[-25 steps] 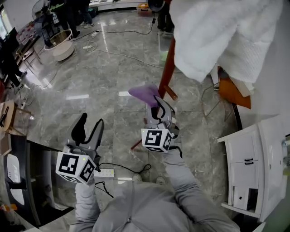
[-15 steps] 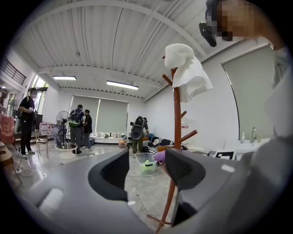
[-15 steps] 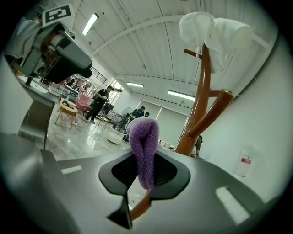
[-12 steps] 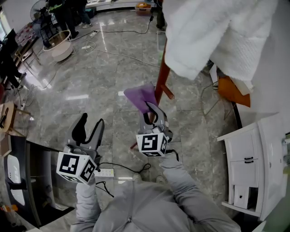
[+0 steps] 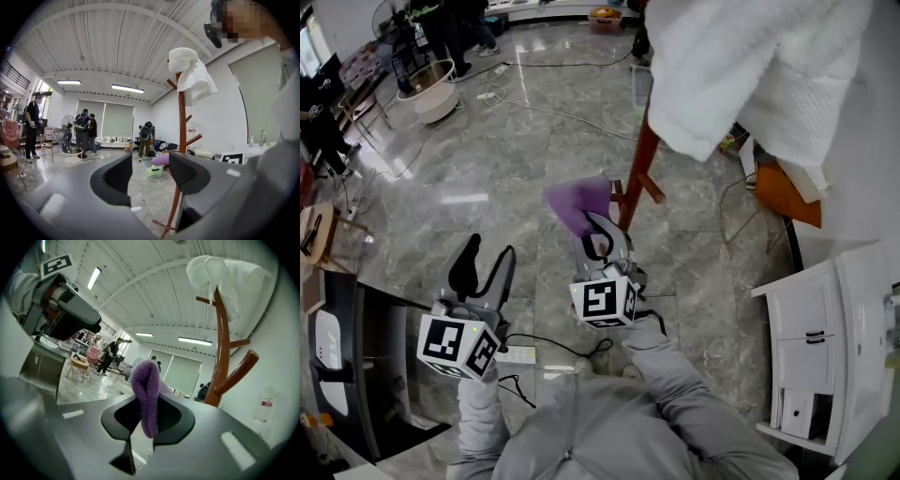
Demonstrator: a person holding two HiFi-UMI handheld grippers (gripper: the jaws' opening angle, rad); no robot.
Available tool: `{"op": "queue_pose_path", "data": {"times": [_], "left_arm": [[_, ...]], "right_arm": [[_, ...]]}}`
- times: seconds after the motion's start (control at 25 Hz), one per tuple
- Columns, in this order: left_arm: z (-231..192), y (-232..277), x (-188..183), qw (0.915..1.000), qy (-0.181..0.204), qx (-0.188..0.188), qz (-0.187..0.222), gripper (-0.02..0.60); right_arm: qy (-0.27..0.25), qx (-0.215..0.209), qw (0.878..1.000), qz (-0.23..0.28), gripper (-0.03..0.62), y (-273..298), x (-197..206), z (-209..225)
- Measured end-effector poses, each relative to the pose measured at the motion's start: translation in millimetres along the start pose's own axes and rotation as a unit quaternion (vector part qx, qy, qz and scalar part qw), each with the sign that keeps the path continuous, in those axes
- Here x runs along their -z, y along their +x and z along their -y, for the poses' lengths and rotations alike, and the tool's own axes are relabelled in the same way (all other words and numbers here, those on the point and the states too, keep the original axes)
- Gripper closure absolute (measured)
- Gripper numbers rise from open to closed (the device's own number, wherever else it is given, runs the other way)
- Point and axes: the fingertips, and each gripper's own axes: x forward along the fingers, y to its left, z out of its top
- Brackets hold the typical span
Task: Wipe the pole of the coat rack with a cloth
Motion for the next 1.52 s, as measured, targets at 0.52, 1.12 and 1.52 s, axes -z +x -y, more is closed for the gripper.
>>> {"op": "queue_pose_path", "data": {"times": [0.52,1.12,1.52], "left_arm": [[-19,-37,-1,0.9986,0.002,-0.052,0.002,0.314],[19,-28,2,0.9994,-0.010,-0.032,0.008,0.314],[46,-13,0,0.9996,-0.016,-0.013,0.020,0.314]], "right_arm": [[-0.001,-0.055,0.998,0.036,0.540,7,-31,-38],[-0.003,-0.096,0.995,0.009,0.540,-54,-6,-40],[-0.003,0.004,1.000,-0.030,0.540,-97,30,54]]}}
